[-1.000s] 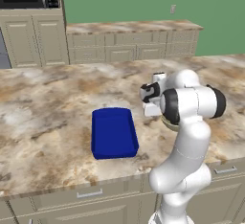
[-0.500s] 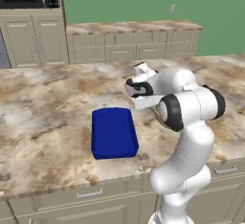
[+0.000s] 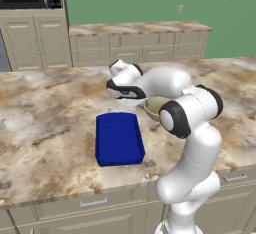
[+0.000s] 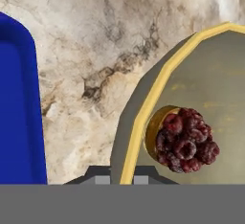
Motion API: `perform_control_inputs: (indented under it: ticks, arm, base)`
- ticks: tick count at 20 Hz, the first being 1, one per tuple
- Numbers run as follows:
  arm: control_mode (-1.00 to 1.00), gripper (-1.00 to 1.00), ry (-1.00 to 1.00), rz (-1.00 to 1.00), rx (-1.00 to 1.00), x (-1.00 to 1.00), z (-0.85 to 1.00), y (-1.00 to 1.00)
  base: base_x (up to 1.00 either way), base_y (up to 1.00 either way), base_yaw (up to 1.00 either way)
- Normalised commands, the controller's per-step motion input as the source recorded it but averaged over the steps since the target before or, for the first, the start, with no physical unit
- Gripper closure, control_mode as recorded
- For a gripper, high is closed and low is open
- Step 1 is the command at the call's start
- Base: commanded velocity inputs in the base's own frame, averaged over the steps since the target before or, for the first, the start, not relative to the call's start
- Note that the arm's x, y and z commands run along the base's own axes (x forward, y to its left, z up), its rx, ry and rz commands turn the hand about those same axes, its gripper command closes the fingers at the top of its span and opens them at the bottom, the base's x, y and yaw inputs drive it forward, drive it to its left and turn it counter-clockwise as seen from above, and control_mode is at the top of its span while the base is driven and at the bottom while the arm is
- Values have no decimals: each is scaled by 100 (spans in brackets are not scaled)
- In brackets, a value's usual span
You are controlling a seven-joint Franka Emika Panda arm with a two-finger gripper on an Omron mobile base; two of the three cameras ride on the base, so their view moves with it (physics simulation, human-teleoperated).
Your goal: Place the bowl with cake and the cupcake onto the tray.
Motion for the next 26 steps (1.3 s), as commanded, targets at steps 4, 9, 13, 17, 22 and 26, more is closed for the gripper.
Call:
perform_control_inputs:
  ticks: [4, 9, 13, 17, 22, 26]
  arm:
    - [-100, 100, 2, 1, 2, 28, 1, 100]
    - [-100, 100, 5, 4, -2, 6, -2, 100]
    - [-100, 100, 2, 6, -4, 0, -6, 100]
    - [-100, 100, 0, 13, 0, 22, -31, 69]
    - [-100, 100, 0, 13, 4, 37, -43, 27]
    - [-100, 100, -4, 10, 12, 29, -31, 1]
  base:
    - [0, 0, 0]
    - [0, 0, 0]
    - [0, 0, 0]
    - [0, 0, 0]
    - [0, 0, 0]
    - [0, 0, 0]
